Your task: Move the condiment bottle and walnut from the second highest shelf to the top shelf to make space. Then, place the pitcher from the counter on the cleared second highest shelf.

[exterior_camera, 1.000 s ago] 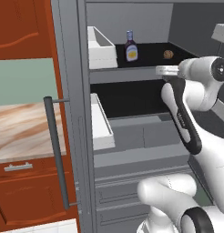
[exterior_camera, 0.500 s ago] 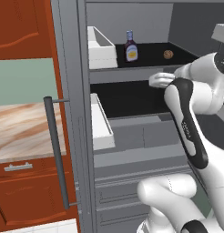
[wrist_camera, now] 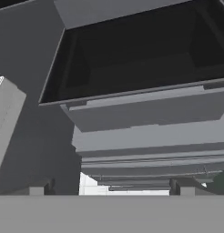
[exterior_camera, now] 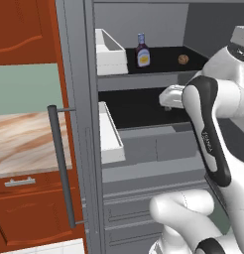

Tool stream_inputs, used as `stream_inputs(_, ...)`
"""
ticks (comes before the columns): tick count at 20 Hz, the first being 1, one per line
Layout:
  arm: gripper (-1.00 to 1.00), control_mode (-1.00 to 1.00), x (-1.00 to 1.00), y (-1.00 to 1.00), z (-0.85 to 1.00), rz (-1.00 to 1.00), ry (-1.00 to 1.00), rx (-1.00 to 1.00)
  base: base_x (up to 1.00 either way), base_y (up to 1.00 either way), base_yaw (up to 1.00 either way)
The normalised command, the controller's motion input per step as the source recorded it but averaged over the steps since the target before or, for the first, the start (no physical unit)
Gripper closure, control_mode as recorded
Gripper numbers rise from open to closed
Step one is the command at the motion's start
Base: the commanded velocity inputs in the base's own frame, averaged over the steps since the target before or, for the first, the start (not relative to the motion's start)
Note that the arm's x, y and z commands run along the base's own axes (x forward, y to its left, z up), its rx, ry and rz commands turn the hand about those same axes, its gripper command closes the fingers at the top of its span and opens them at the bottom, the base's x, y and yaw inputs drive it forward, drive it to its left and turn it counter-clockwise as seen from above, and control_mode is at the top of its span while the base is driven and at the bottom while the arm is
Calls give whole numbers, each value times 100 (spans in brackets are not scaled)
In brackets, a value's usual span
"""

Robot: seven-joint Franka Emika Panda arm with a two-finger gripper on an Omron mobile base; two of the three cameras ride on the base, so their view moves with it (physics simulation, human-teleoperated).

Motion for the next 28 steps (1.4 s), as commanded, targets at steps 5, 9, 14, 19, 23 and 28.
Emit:
stream_inputs(5, -100, -100, -73, 0, -55, 7, 2, 0, 0, 0, 0)
stream_inputs(9, -100, -100, -18, 0, -24, 1, 0, -3, 0, 0, 0)
stream_inputs(14, -100, -100, -1, -2, -12, 0, -1, -7, 0, 0, 0)
stream_inputs(19, -100, -100, 0, -12, -10, 0, -1, -3, 0, 0, 0)
stream_inputs(23, -100, -100, 0, -7, -4, 0, 0, 0, 0, 0, 0)
stream_inputs(28, -100, 100, 0, 0, 0, 0, 0, 0, -6, -4, 0)
